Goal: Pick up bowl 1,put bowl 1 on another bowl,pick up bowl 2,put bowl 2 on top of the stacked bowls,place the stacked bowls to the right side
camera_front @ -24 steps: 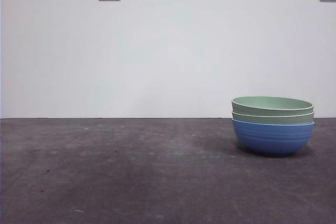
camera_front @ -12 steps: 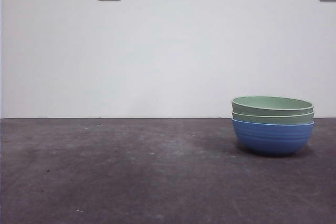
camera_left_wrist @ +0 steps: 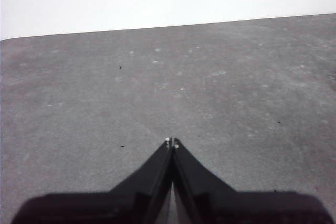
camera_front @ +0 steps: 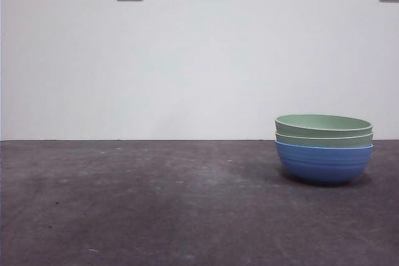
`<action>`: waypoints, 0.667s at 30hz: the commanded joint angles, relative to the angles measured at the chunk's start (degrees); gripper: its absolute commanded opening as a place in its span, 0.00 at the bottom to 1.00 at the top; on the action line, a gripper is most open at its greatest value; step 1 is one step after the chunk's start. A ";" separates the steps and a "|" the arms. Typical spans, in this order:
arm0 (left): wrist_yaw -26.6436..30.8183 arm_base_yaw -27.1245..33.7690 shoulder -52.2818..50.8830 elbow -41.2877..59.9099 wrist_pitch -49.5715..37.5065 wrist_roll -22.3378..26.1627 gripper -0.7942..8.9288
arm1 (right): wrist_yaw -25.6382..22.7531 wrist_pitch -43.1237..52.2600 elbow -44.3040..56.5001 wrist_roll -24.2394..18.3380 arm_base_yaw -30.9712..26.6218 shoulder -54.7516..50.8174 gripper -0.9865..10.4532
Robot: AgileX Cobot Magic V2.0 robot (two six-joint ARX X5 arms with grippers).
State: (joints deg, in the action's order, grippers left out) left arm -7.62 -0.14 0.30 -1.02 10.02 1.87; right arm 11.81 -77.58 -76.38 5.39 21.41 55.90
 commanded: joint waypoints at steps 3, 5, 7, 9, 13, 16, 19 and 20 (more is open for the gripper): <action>0.09 0.22 -0.17 0.83 -0.11 -0.39 0.08 | -0.15 -0.72 0.35 0.52 0.04 -0.04 0.09; 0.09 0.22 -0.17 0.85 -0.11 -0.39 0.08 | -0.15 -0.72 0.35 0.52 0.04 -0.04 0.09; 0.09 0.22 -0.17 0.85 -0.11 -0.39 0.08 | -0.15 -0.72 0.35 0.52 0.04 -0.04 0.09; 0.09 0.22 -0.17 0.85 -0.11 -0.39 0.08 | -0.33 -0.63 0.35 0.50 -0.09 -0.20 0.09; 0.07 0.22 -0.17 0.85 -0.11 -0.39 0.08 | -2.32 2.43 0.39 -6.27 -3.58 -2.75 0.09; 0.09 0.22 -0.17 0.85 -0.11 -0.39 0.08 | 0.24 12.44 2.23 -7.87 -7.28 -7.02 0.09; 0.07 0.22 -0.17 0.85 -0.11 -0.39 0.08 | 4.83 23.54 7.48 -7.85 -11.54 -12.68 0.09; 0.07 0.22 -0.17 0.83 -0.11 -0.39 0.08 | 4.87 26.36 9.55 -7.87 -12.79 -14.38 0.09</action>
State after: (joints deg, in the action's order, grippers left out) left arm -7.62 -0.14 0.30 -1.02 10.02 1.87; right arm 16.19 -53.43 -69.06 -1.54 9.39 42.50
